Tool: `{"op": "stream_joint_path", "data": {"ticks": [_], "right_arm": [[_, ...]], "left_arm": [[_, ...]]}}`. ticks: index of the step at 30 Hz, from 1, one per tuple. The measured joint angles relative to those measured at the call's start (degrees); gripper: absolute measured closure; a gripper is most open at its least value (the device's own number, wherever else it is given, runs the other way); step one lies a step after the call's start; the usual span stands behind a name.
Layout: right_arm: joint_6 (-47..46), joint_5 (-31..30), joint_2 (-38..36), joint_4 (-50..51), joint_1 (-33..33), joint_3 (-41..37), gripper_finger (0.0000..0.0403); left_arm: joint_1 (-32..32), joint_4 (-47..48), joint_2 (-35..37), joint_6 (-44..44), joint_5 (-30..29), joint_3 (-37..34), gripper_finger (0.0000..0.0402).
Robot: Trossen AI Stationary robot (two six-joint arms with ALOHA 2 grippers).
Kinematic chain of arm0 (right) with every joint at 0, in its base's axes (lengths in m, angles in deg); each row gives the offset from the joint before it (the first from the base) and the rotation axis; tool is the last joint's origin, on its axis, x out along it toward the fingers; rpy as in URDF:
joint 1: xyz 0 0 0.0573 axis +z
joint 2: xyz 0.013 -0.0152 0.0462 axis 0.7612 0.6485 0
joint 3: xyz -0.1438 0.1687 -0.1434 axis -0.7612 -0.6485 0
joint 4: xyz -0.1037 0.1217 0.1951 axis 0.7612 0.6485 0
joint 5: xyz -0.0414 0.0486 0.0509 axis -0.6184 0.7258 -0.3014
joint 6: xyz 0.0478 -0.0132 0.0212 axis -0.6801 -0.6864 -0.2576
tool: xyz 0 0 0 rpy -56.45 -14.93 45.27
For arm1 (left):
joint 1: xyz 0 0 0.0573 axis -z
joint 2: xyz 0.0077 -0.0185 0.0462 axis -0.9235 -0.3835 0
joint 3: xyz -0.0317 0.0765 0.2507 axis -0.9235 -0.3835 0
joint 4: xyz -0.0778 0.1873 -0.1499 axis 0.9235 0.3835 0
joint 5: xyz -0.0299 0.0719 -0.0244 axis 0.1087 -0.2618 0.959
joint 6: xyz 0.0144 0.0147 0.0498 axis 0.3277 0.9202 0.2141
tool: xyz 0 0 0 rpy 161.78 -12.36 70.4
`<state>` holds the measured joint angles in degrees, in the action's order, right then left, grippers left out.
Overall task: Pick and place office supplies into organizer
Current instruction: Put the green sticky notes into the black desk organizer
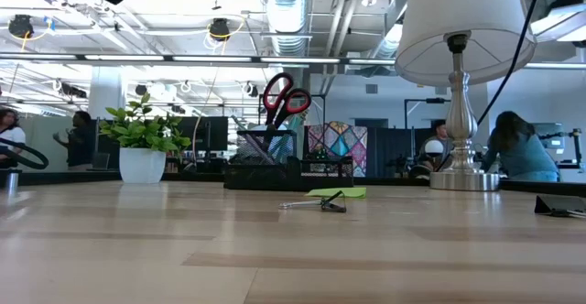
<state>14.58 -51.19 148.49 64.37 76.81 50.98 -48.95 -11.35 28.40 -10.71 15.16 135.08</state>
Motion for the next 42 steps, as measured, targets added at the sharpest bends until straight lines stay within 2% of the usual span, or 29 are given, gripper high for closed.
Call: {"op": "stream_joint_path", "data": {"ticks": [3,5,7,10,12,15,21,23,27,33,38,42], "right_arm": [[1.1,-3.9,0.0,-3.8,0.1,0.0,0.0249],[3.9,-4.1,0.0,-5.9,-0.4,0.0,0.0250],[-0.5,-5.7,0.0,-5.5,-1.0,0.0,0.0252],[-10.1,-14.5,0.0,-1.0,-1.5,0.0,0.0255],[-12.5,-20.6,0.0,3.0,-1.5,0.0,0.0259],[-15.3,-24.4,3.2,5.8,-1.0,0.0,0.0268],[-17.1,-24.6,14.5,7.0,-2.5,-0.2,0.0281],[-20.3,-25.9,17.8,6.4,-4.3,-0.2,0.0282],[-27.1,-32.6,21.5,6.5,-8.1,-0.3,0.0282],[-33.3,-42.9,20.7,8.5,-13.6,-0.2,0.0280],[-33.9,-38.1,20.4,12.8,-18.2,-0.2,0.0281],[-31.5,-37.0,20.5,13.4,-18.8,-0.2,0.0281]], "left_arm": [[0.0,0.1,-0.3,0.0,-0.1,0.0,0.0294],[0.0,-0.1,-0.2,0.1,-0.1,0.0,0.0294],[0.0,0.2,-0.2,0.0,-0.1,0.0,0.0294],[0.0,0.2,-0.2,0.0,-0.1,0.0,0.0294],[0.0,0.3,-0.2,-0.1,0.0,0.0,0.0294],[0.0,0.2,-0.2,-0.1,0.7,0.0,0.0294],[0.0,0.4,-0.2,-0.2,2.7,0.0,0.0294],[0.0,0.7,0.1,-0.2,3.0,0.0,0.0294],[0.0,1.6,1.0,-0.1,3.1,0.0,0.0294],[0.0,2.5,3.7,-0.6,7.7,0.0,0.0294],[0.0,2.7,5.9,-2.1,11.0,0.0,0.0294],[0.0,3.6,7.4,-3.8,12.7,0.0,0.0294]]}}
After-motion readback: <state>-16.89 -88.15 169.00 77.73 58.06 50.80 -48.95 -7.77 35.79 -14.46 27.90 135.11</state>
